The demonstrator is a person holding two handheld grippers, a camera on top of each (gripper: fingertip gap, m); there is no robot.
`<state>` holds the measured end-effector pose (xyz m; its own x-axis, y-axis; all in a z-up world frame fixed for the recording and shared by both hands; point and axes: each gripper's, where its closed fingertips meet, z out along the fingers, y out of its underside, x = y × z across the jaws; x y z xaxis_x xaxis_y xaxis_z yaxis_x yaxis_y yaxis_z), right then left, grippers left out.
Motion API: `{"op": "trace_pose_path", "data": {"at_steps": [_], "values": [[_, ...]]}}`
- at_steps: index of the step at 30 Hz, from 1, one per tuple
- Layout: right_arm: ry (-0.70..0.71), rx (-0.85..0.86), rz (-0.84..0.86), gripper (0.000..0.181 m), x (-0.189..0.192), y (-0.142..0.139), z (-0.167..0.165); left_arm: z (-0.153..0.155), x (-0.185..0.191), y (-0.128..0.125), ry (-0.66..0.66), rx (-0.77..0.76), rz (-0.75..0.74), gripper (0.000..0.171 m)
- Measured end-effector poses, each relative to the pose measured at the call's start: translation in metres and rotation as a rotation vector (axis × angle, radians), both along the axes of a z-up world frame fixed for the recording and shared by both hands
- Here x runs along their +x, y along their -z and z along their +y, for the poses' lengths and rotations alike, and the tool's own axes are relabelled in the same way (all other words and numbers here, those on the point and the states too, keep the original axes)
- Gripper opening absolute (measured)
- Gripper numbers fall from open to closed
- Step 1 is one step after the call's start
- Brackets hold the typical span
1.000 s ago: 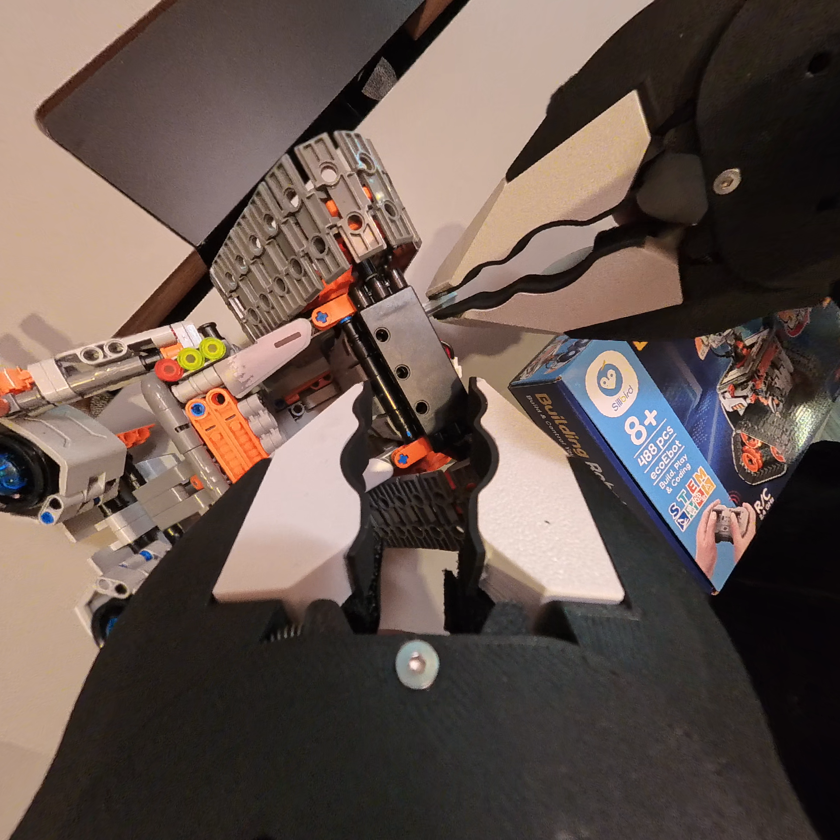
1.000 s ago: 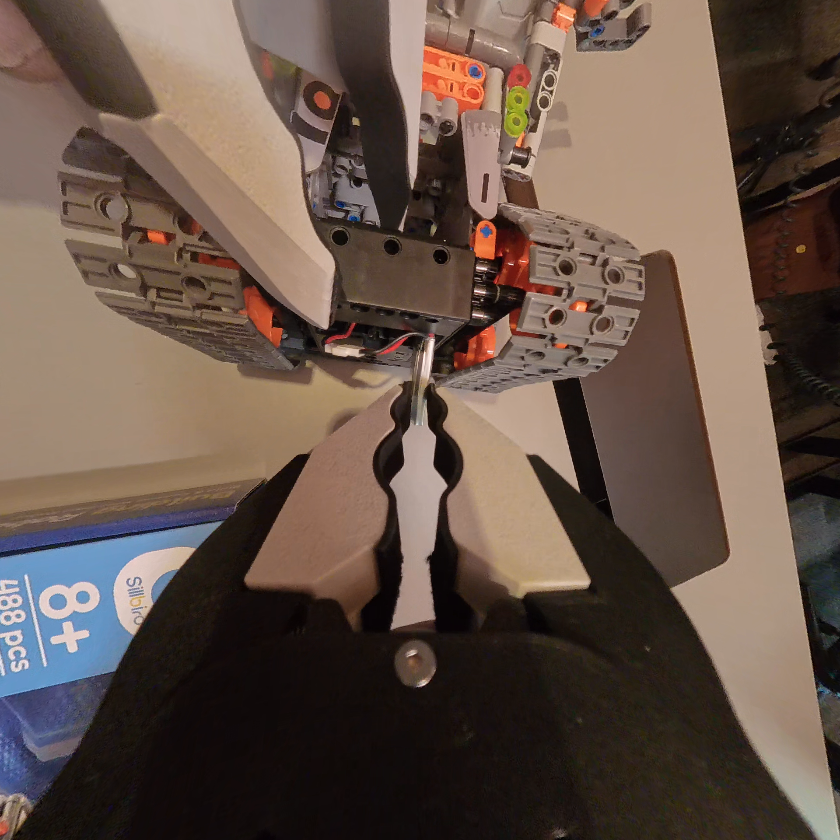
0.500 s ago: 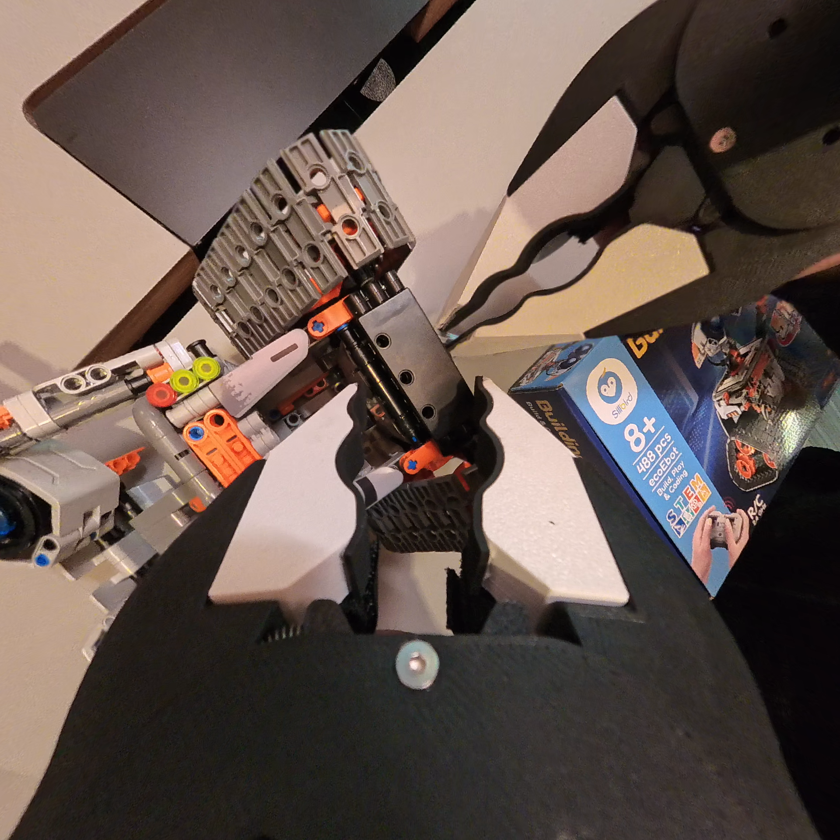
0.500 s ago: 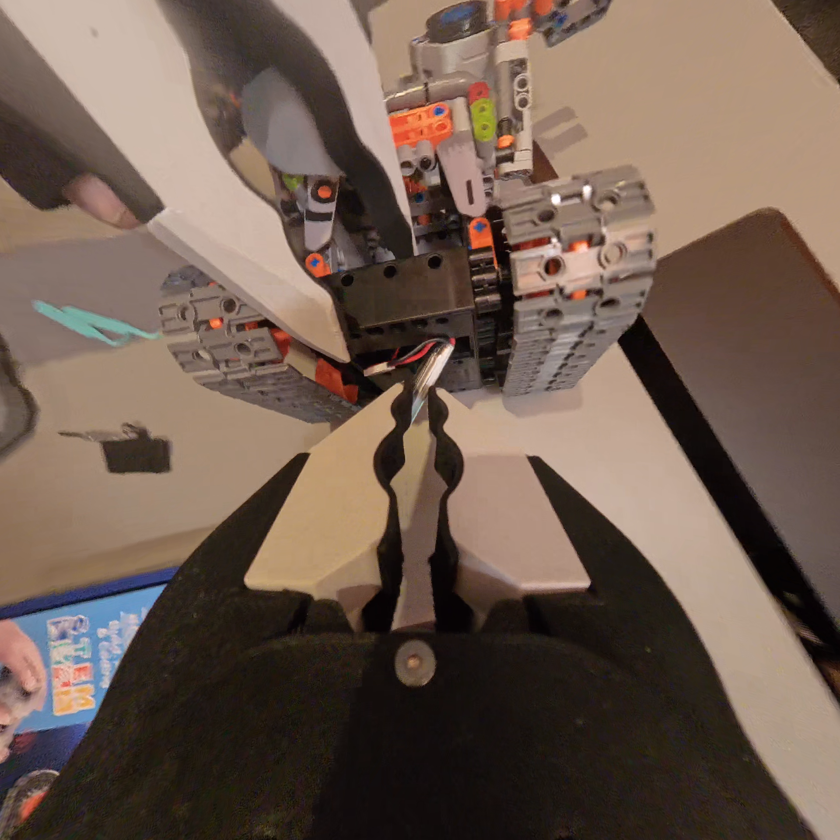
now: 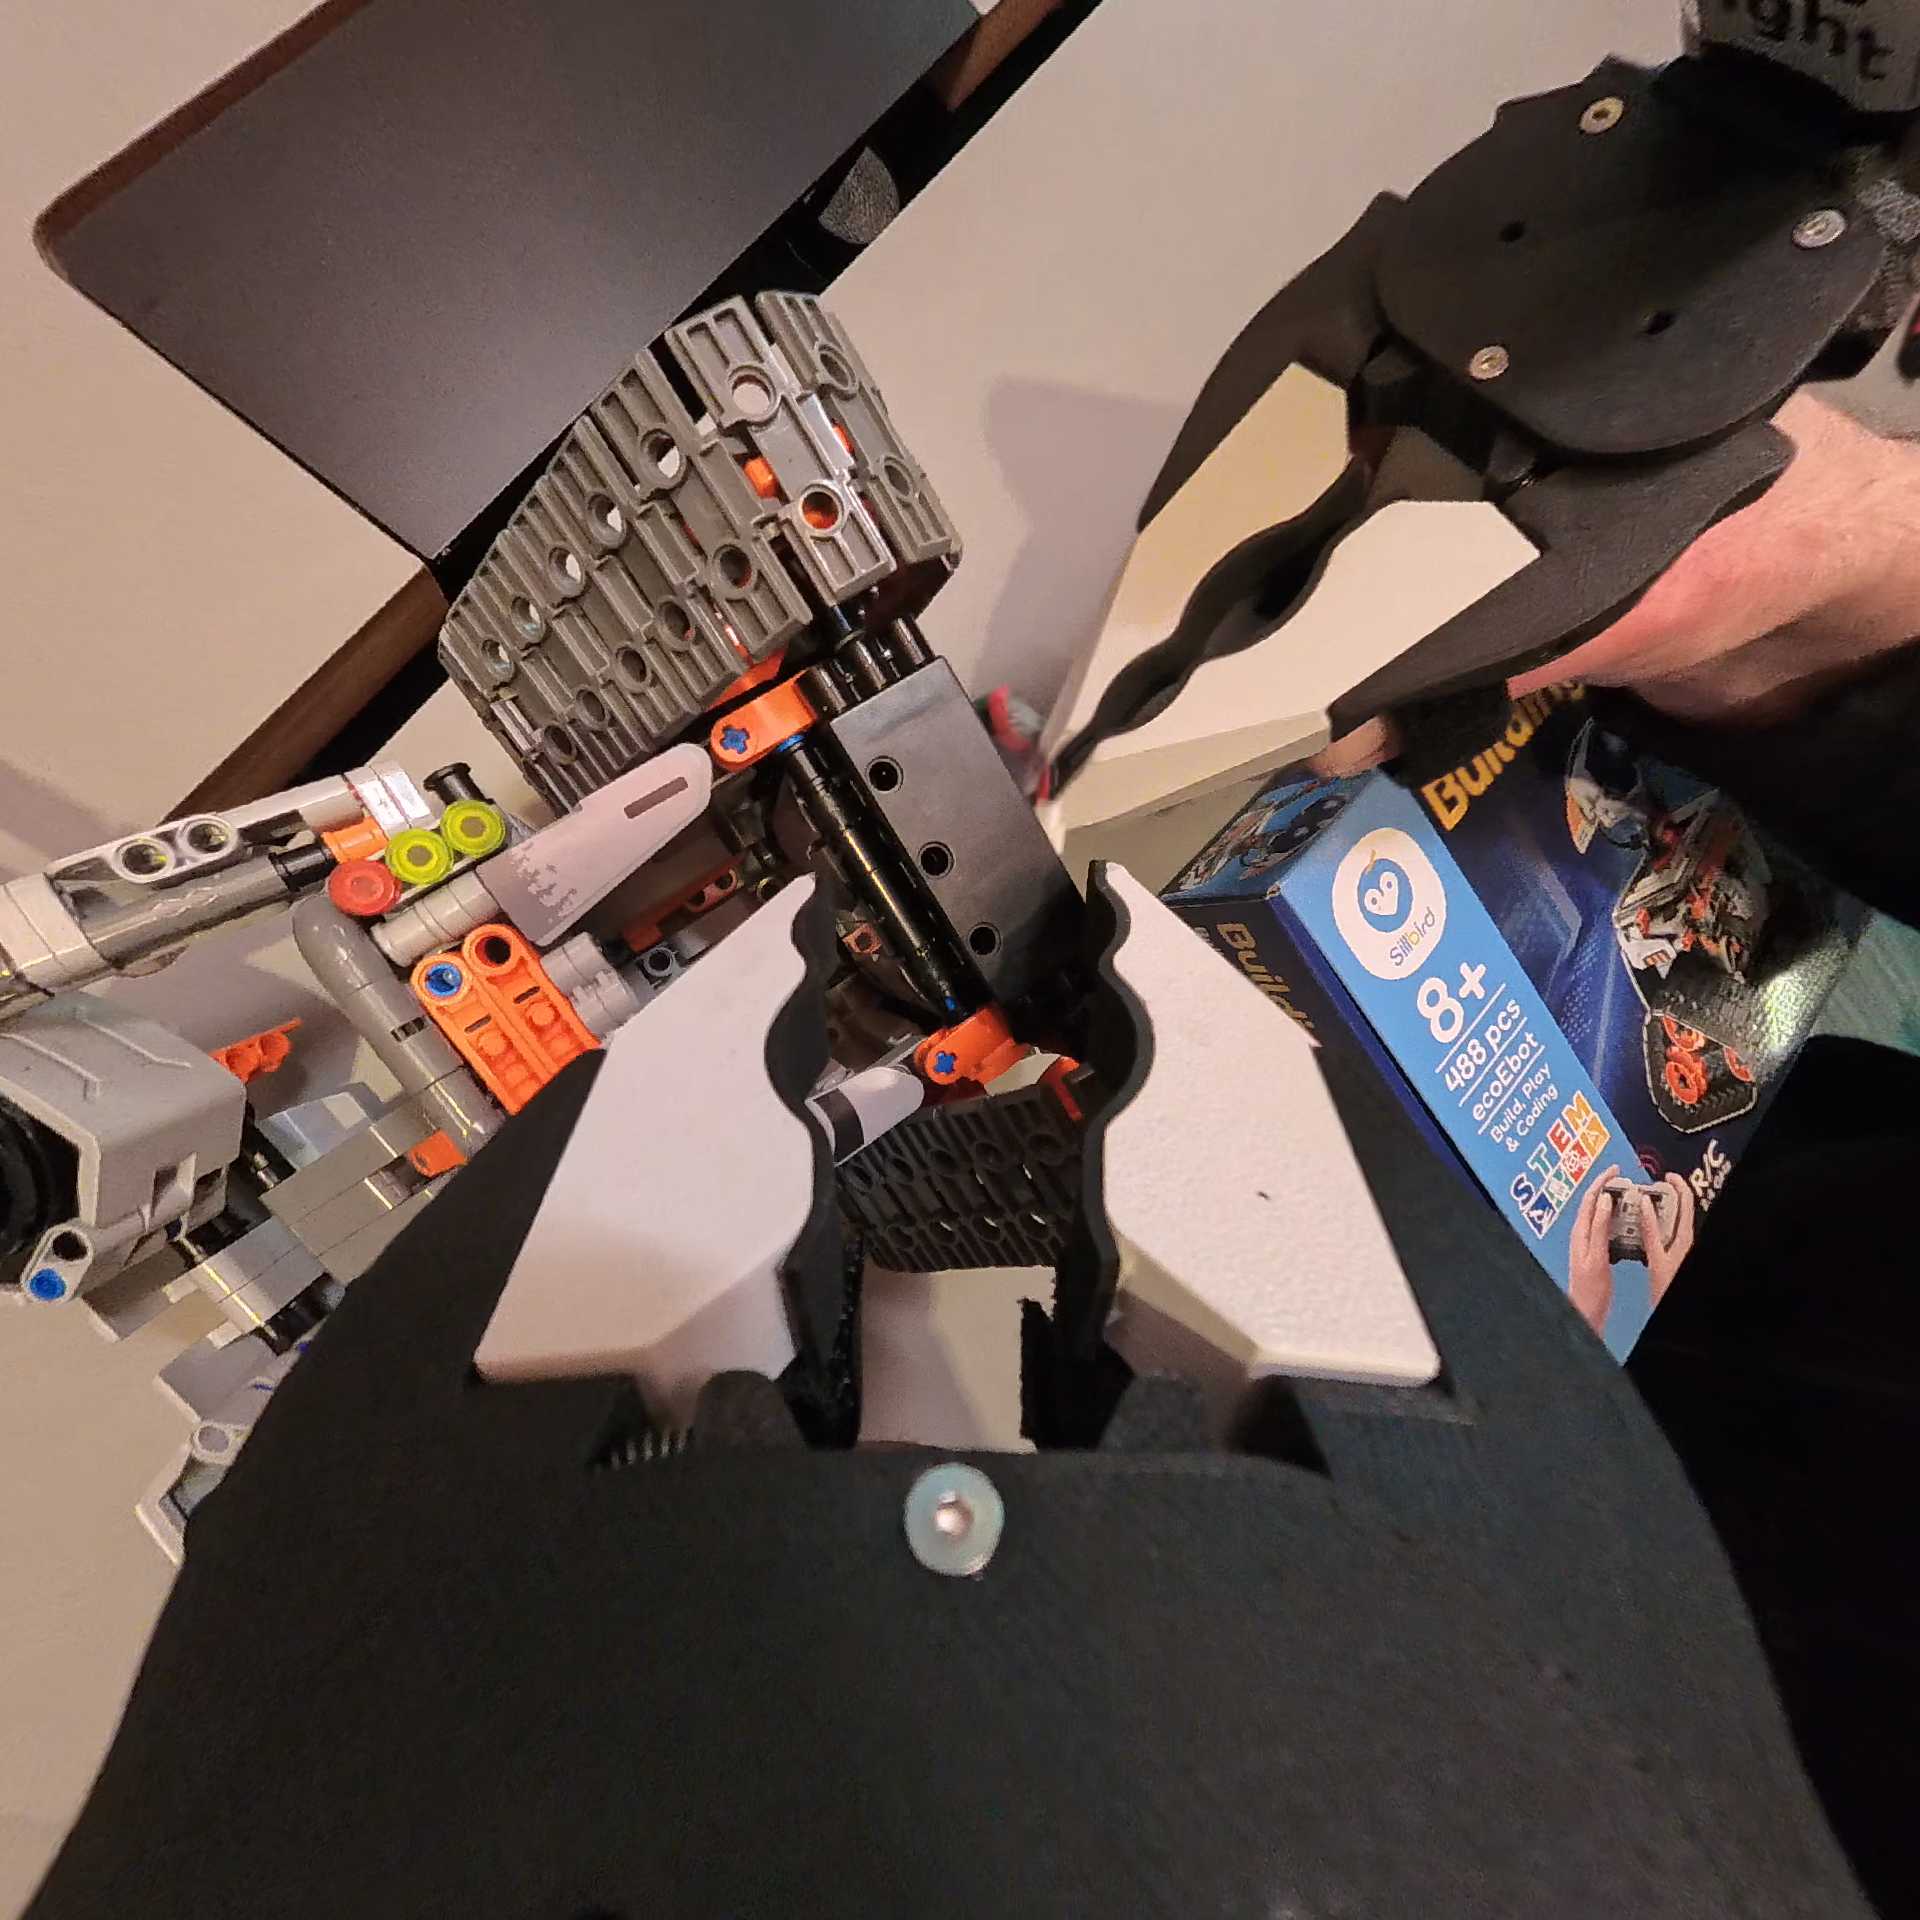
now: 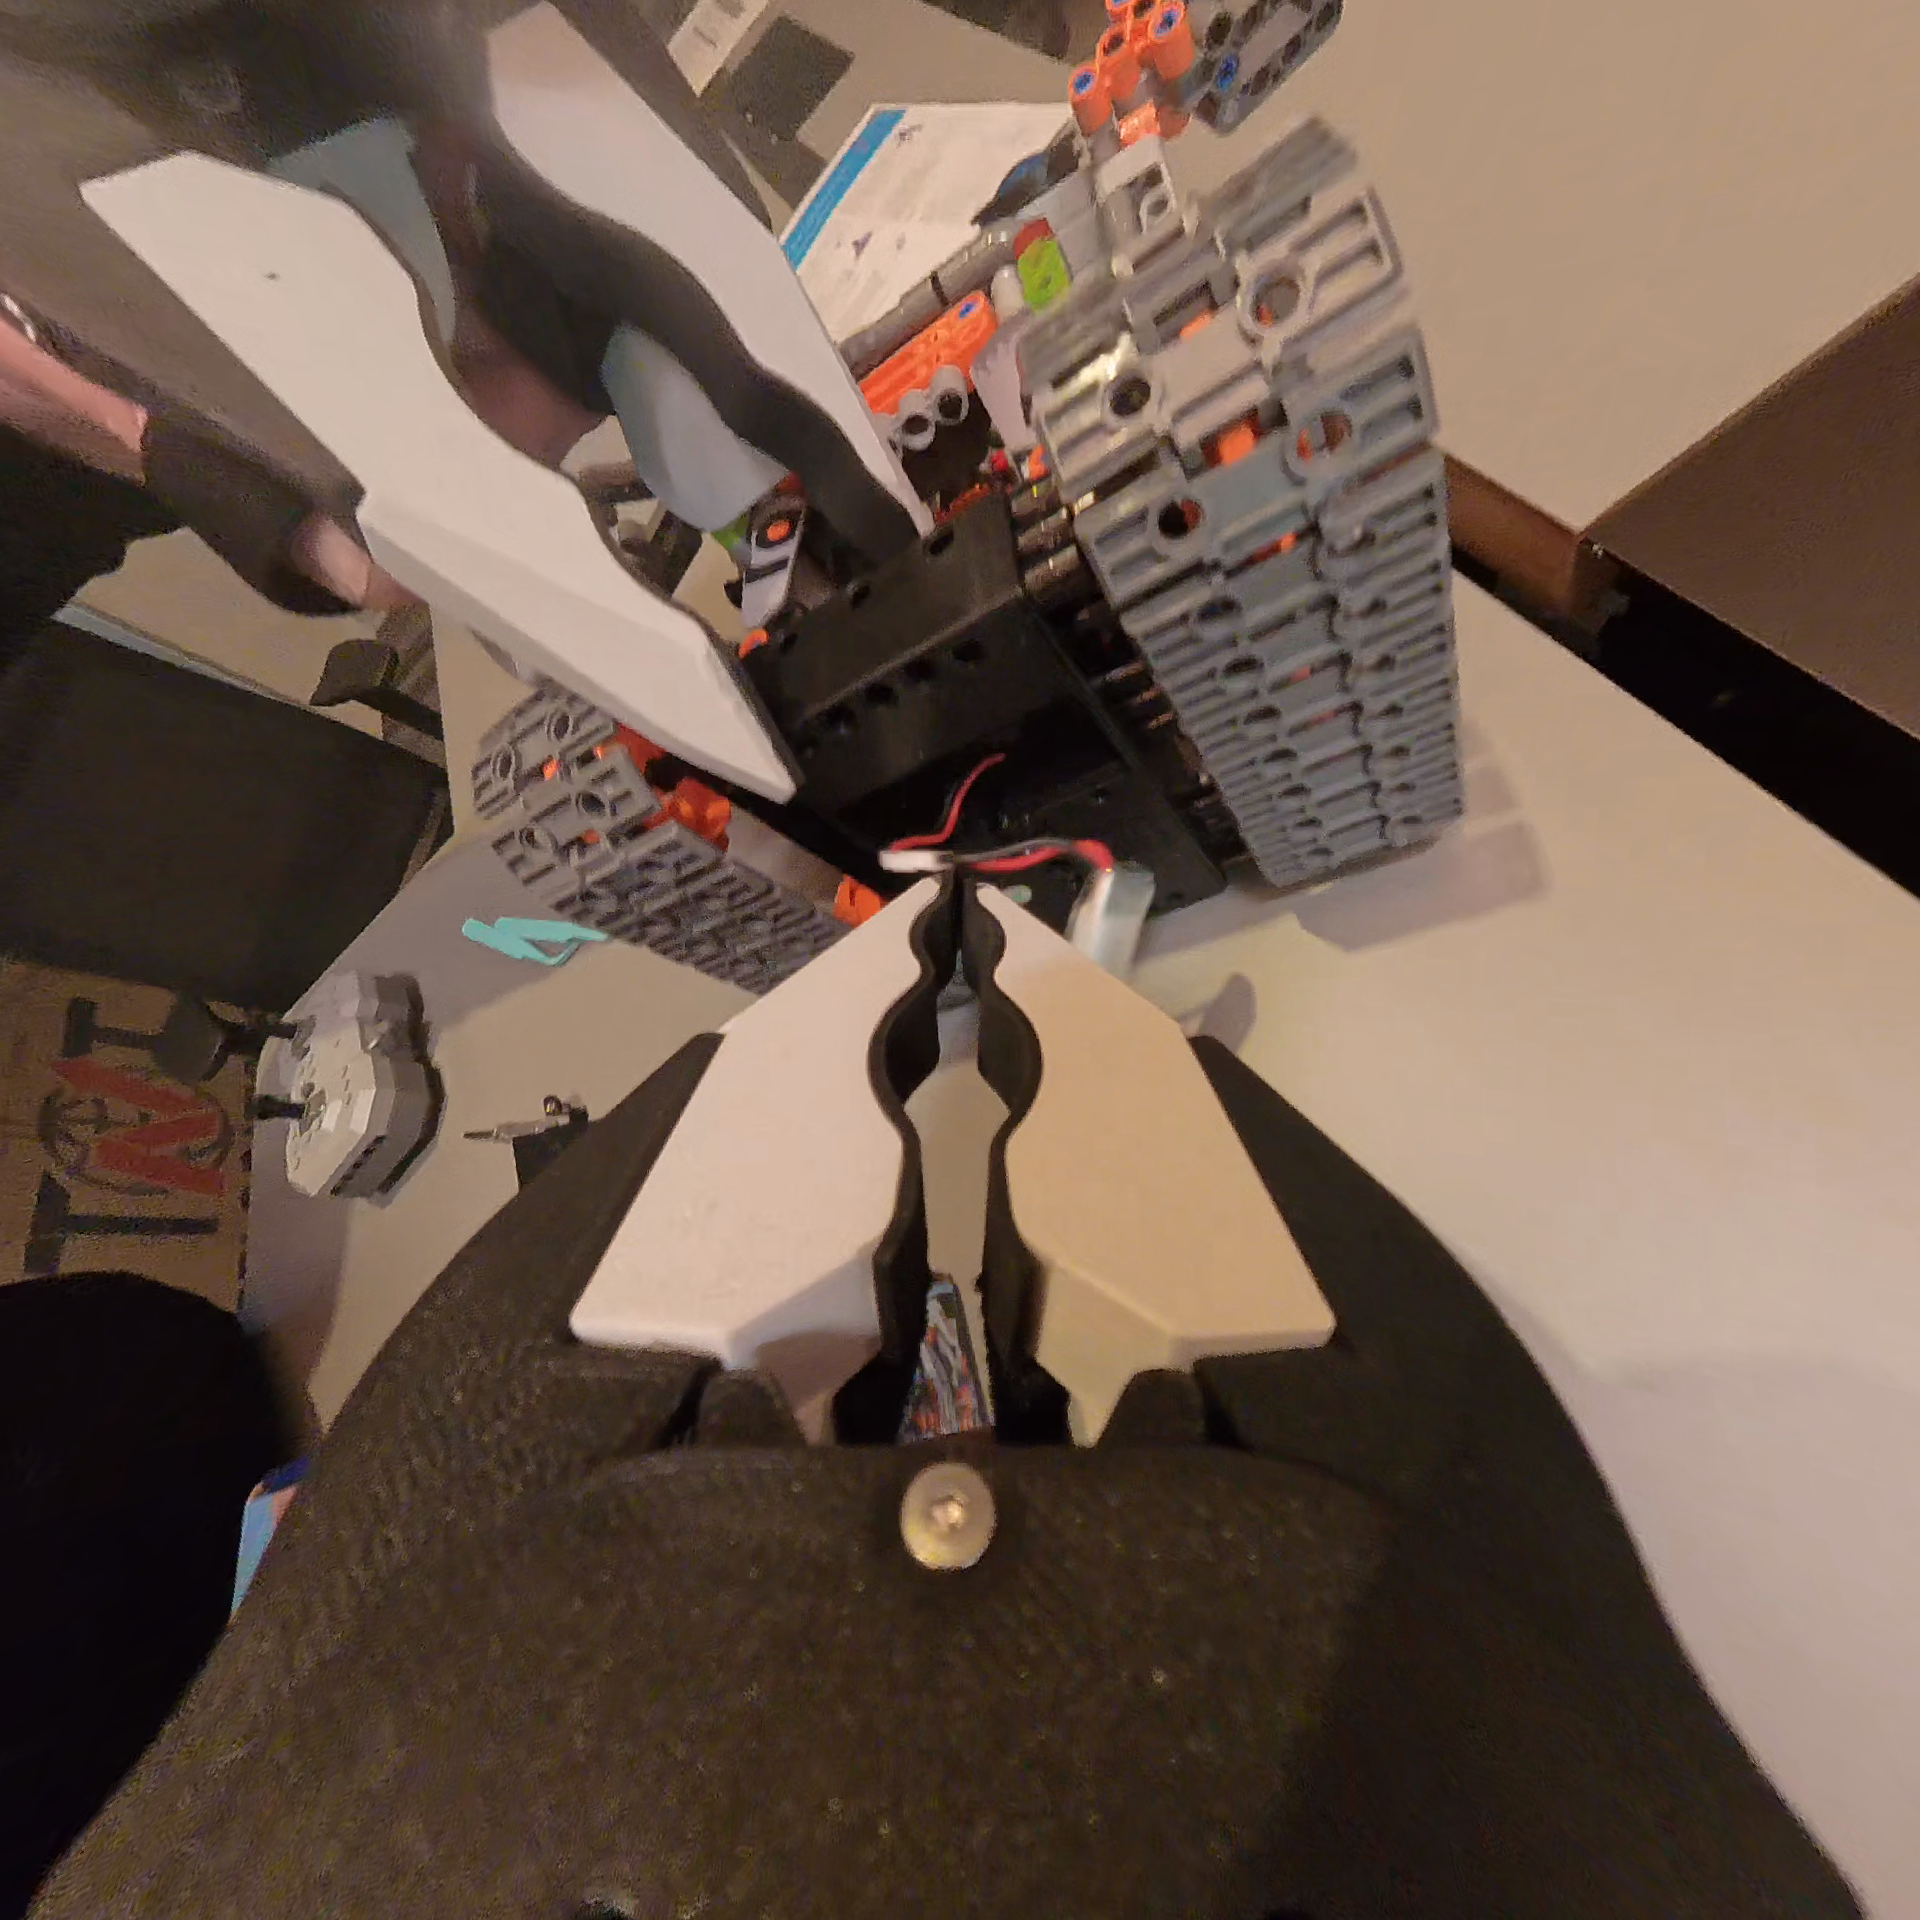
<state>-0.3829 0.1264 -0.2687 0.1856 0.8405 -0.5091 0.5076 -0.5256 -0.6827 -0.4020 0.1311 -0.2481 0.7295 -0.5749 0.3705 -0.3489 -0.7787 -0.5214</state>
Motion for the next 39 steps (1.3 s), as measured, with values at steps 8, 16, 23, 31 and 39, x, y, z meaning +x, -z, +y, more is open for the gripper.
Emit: {"op": "trace_pose_path", "data": {"at_steps": [8, 16, 23, 31, 39], "values": [[-0.017, 0.131, -0.116, 0.012, 0.032, 0.008, 0.009, -0.001, 0.001, 0.0, 0.007, -0.003, 0.005, 0.046], [-0.037, 0.229, -0.289, 0.038, 0.025, 0.052, 0.005, -0.001, 0.001, 0.0, 0.009, -0.009, 0.009, 0.046], [-0.087, 0.309, -0.302, 0.005, 0.013, 0.066, 0.014, -0.001, 0.0, 0.0, 0.002, -0.009, 0.005, 0.047], [-0.361, 0.593, -0.181, 0.005, 0.013, 0.023, 0.005, -0.001, 0.0, 0.0, 0.011, -0.011, -0.001, 0.046], [-0.678, 0.914, -0.231, 0.005, -0.007, 0.018, 0.003, -0.003, 0.002, 0.001, 0.043, -0.015, 0.009, 0.046]]}}
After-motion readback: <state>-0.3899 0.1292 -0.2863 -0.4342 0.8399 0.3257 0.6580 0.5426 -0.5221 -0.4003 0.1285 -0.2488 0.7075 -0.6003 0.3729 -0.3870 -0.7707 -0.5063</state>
